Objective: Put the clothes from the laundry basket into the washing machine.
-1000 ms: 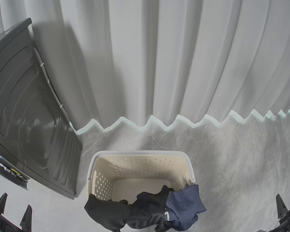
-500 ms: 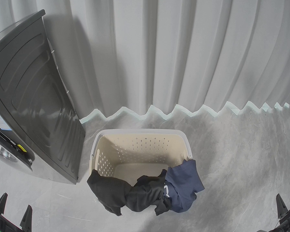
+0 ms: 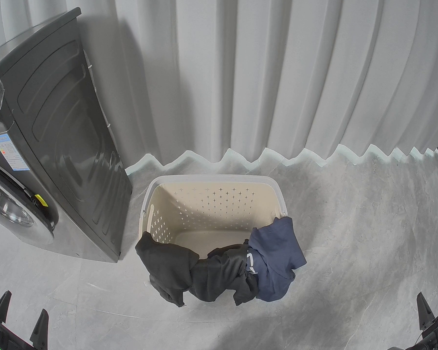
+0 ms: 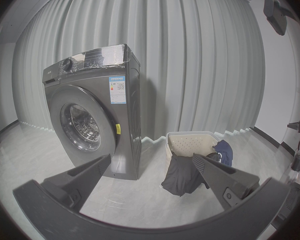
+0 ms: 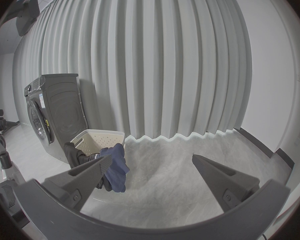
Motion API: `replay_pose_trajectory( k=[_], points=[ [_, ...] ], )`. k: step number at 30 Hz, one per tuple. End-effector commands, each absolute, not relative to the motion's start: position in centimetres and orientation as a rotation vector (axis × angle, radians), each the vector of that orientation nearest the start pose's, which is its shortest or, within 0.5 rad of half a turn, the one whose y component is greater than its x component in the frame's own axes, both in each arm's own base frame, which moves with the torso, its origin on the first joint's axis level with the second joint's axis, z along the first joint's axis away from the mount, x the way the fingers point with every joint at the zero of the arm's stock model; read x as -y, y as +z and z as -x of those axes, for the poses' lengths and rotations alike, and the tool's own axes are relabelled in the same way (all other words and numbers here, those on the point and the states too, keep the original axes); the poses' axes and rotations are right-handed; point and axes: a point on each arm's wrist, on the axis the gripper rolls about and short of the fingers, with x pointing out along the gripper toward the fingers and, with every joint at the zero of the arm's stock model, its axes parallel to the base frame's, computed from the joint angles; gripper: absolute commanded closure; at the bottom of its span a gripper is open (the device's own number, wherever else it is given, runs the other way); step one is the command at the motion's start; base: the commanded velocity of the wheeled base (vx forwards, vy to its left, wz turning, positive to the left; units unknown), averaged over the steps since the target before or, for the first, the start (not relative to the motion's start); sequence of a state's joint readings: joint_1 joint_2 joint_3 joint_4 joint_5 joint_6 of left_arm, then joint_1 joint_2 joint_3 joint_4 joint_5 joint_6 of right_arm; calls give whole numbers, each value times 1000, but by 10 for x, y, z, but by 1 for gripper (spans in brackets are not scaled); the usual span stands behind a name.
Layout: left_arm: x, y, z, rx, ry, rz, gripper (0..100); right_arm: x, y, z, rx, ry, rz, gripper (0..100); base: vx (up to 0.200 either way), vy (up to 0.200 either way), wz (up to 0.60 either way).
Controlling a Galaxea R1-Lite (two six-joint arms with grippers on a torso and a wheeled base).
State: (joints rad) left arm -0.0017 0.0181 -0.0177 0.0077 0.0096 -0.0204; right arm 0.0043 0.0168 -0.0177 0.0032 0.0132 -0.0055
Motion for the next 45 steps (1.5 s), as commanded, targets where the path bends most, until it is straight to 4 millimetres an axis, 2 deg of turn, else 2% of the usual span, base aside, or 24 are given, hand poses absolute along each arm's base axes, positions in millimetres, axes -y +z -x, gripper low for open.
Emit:
replay_pose_trajectory(
  k=[1, 45],
  points=[
    [0, 75, 23, -6, 6, 21, 0, 0, 76, 23, -1, 18, 6, 0, 0, 0, 0],
    [0, 75, 23, -6, 5, 25, 0, 0, 76, 23, -1, 18, 6, 0, 0, 195, 0]
  ],
)
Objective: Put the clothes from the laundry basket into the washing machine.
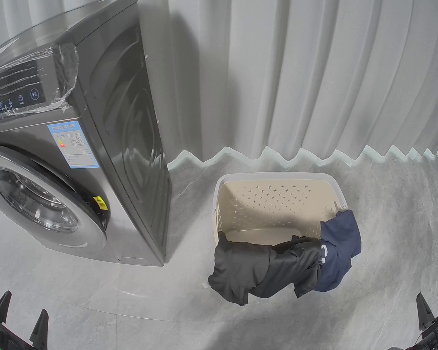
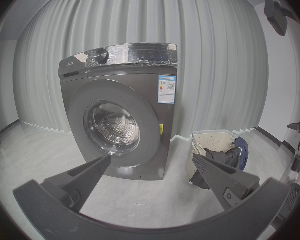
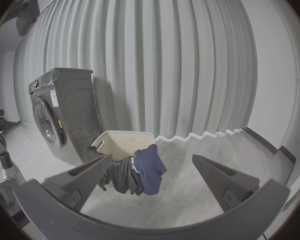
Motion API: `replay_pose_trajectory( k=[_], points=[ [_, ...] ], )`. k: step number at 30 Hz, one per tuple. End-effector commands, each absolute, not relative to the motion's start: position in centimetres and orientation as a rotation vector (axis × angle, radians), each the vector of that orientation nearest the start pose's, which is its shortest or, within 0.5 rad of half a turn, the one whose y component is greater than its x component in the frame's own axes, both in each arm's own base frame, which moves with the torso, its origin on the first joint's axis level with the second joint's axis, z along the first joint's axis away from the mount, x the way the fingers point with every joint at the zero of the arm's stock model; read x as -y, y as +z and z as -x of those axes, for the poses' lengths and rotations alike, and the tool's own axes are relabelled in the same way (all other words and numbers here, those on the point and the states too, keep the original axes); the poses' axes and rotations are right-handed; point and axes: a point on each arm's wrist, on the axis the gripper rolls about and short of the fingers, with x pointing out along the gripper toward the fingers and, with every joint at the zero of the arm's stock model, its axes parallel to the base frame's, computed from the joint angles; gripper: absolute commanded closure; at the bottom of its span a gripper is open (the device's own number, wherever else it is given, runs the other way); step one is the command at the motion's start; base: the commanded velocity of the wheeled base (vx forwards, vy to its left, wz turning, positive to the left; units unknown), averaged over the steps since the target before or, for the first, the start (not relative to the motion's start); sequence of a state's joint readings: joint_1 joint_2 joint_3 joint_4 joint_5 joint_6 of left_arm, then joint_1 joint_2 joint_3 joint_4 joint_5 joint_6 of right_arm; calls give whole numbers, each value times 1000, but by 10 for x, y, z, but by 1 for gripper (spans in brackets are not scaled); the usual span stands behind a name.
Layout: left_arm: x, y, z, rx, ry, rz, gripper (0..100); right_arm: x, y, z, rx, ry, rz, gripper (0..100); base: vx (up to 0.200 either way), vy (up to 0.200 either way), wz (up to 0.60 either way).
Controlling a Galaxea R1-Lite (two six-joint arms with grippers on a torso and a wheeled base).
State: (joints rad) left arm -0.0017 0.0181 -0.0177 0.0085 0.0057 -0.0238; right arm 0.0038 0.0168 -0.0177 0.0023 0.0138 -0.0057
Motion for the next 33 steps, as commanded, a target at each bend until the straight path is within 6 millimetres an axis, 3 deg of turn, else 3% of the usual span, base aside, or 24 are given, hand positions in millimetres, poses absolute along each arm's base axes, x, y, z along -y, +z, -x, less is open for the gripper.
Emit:
replay_pose_trajectory(
  k=[1, 33],
  points=[
    [0, 75, 23, -6, 5, 25, 0, 0, 76, 23, -1, 17, 6, 0, 0, 200, 0],
    [0, 75, 23, -6, 5, 25, 0, 0, 76, 23, -1, 18, 9, 0, 0, 200, 0]
  ],
)
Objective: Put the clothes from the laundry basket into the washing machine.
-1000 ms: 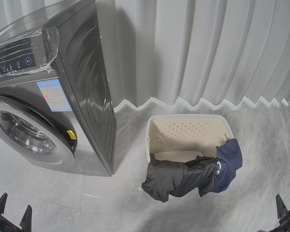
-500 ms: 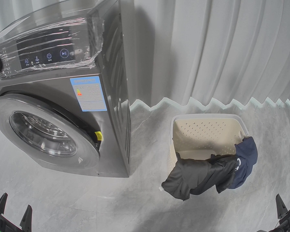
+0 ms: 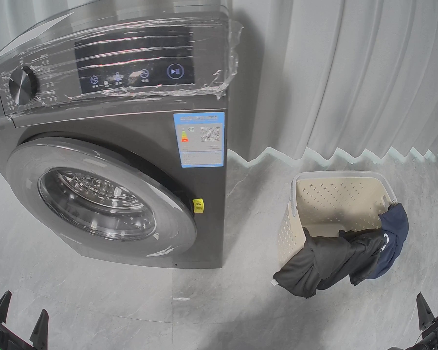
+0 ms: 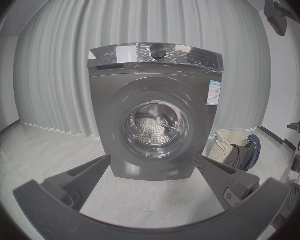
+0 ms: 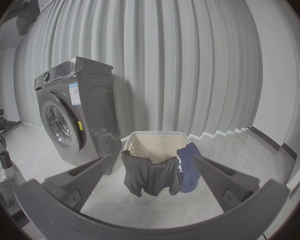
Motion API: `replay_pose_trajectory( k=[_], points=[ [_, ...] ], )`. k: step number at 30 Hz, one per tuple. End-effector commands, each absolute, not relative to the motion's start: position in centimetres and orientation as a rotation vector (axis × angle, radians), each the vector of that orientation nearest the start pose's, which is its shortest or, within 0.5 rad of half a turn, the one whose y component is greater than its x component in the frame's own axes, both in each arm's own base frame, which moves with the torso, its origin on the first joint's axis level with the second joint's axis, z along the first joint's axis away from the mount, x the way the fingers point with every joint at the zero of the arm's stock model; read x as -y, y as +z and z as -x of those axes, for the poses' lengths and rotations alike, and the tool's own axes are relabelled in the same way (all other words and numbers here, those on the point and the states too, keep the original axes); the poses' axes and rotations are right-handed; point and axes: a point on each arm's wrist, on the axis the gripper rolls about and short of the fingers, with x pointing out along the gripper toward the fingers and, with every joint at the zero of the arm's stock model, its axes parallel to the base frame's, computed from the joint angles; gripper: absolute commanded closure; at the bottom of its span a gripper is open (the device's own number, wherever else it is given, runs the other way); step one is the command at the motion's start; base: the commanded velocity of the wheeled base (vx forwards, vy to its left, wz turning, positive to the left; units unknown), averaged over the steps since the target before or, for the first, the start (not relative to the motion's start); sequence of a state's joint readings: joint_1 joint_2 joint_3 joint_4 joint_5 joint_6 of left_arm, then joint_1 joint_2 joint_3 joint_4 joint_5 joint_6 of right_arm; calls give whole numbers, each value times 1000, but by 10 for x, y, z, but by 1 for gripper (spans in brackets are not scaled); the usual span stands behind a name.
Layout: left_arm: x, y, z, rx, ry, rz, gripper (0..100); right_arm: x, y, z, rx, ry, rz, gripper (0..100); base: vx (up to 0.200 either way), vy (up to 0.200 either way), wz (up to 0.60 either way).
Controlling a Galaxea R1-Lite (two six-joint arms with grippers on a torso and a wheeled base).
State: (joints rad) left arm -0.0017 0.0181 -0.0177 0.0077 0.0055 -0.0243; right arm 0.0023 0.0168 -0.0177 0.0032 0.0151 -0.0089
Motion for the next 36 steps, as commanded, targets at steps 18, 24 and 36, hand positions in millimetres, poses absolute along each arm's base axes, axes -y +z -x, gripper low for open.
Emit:
replay_pose_trajectory(
  k=[18, 24, 36],
  points=[
    [0, 75, 23, -5, 6, 25, 0, 0, 76, 23, -1, 18, 9, 0, 0, 189, 0],
    [0, 75, 23, -6, 6, 25, 0, 0, 76, 23, -1, 18, 9, 0, 0, 0, 0],
    [0, 75, 23, -6, 6, 26, 0, 0, 76, 23, -1, 18, 9, 0, 0, 117, 0]
  ],
)
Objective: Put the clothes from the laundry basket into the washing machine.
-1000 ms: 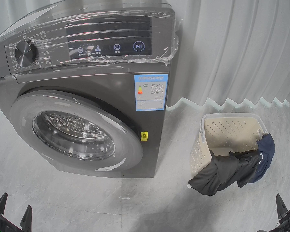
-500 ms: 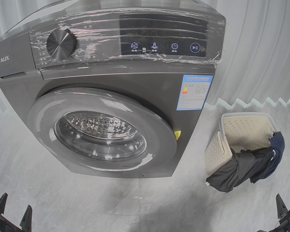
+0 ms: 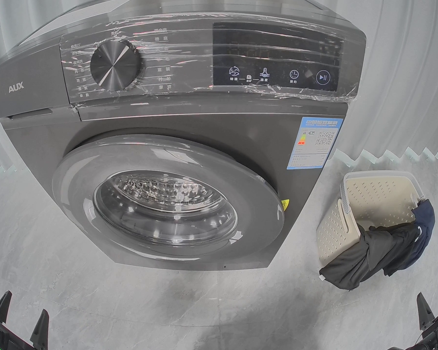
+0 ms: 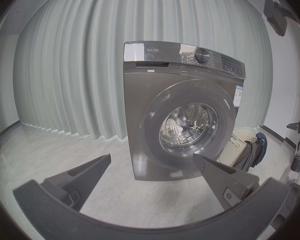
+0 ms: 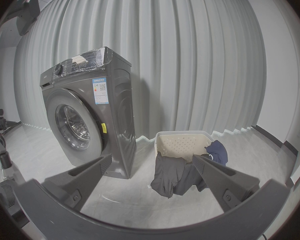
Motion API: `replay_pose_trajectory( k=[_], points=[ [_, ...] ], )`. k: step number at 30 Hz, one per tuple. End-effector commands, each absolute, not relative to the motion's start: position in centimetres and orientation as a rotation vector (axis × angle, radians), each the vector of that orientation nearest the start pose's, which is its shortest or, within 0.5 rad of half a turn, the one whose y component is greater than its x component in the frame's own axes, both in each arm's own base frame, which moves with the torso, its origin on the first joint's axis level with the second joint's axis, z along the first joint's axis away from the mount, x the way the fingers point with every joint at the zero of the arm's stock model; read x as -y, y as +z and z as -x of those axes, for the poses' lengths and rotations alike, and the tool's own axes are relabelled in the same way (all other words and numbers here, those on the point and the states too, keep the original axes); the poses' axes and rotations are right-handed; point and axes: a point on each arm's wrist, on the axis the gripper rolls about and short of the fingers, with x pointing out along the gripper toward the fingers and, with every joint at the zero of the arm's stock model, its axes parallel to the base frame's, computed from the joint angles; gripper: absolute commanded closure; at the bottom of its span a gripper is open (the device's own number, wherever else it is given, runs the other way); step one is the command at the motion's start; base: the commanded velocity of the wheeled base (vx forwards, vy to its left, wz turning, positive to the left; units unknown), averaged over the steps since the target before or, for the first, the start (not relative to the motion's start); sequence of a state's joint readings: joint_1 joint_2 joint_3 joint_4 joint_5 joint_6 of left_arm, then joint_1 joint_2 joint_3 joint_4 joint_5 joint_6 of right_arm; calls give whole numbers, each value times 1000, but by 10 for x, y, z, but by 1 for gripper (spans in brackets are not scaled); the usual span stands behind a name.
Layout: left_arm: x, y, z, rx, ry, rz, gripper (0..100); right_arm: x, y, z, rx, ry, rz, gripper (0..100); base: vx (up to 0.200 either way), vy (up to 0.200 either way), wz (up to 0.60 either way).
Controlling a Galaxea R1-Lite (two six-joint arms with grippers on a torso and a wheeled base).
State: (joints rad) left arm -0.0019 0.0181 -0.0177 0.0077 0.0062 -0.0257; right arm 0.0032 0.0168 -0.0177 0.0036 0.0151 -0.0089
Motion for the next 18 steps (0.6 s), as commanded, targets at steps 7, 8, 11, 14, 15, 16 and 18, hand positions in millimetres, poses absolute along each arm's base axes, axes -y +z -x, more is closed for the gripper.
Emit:
replay_pose_trajectory(
  k=[7, 8, 11, 14, 15, 16, 18],
  points=[
    [0, 75, 23, -6, 6, 26, 0, 0, 76, 23, -1, 18, 9, 0, 0, 200, 0],
    [0, 75, 23, -6, 6, 26, 0, 0, 76, 23, -1, 18, 9, 0, 0, 200, 0],
    [0, 75, 23, -6, 6, 26, 0, 0, 76, 23, -1, 18, 9, 0, 0, 0, 0],
    [0, 75, 23, -6, 6, 26, 0, 0, 76, 23, -1, 18, 9, 0, 0, 0, 0],
    [0, 76, 23, -5, 5, 26, 0, 0, 76, 23, -1, 18, 9, 0, 0, 0, 0],
    [0, 75, 23, -6, 6, 26, 0, 0, 76, 23, -1, 18, 9, 0, 0, 0, 0],
    [0, 75, 23, -6, 6, 26, 0, 0, 76, 23, -1, 18, 9, 0, 0, 0, 0]
  ],
)
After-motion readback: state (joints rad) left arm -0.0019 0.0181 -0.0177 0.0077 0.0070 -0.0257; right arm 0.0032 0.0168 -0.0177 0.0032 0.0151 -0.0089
